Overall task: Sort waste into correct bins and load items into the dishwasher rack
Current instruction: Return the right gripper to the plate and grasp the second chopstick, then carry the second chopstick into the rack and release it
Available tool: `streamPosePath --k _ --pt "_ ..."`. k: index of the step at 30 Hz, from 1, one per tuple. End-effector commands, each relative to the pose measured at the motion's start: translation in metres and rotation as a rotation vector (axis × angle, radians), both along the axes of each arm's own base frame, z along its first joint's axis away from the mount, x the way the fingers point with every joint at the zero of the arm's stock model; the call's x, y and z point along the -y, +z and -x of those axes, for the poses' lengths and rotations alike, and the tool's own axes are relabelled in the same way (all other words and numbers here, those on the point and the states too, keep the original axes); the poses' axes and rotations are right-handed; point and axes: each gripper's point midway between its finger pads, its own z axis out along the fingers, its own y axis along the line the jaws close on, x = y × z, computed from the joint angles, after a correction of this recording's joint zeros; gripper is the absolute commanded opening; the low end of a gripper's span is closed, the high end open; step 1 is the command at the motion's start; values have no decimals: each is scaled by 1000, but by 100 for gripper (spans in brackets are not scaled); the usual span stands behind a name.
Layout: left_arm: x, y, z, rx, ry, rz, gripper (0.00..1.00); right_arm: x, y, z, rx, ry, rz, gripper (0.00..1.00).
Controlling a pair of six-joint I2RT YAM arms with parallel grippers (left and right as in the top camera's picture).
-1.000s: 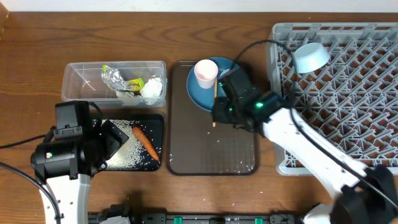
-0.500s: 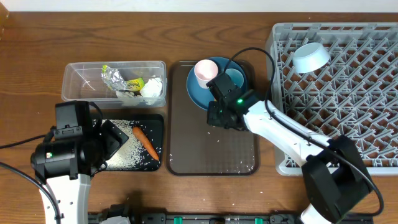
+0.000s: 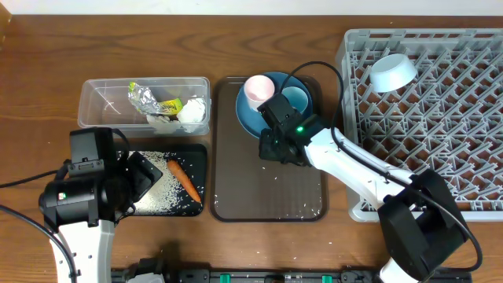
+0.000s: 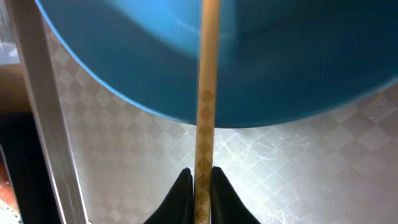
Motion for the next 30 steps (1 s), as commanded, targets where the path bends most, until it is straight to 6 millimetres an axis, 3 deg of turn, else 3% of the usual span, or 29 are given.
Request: streamPosePath --k 1,9,18,24,30 --pt "-3 -1 1 -9 -7 -15 98 -2 2 -2 5 -1 -3 2" --pt "-3 -1 1 -9 -7 -15 98 -9 30 -3 39 8 -61 1" --pt "-3 -1 1 -9 -7 -15 98 2 93 -1 147 3 -136 1" --pt "-3 -1 1 -9 -7 -15 98 33 131 7 213 27 -130 1" --pt "-3 -1 1 -9 -7 -15 98 97 148 15 241 36 -13 1"
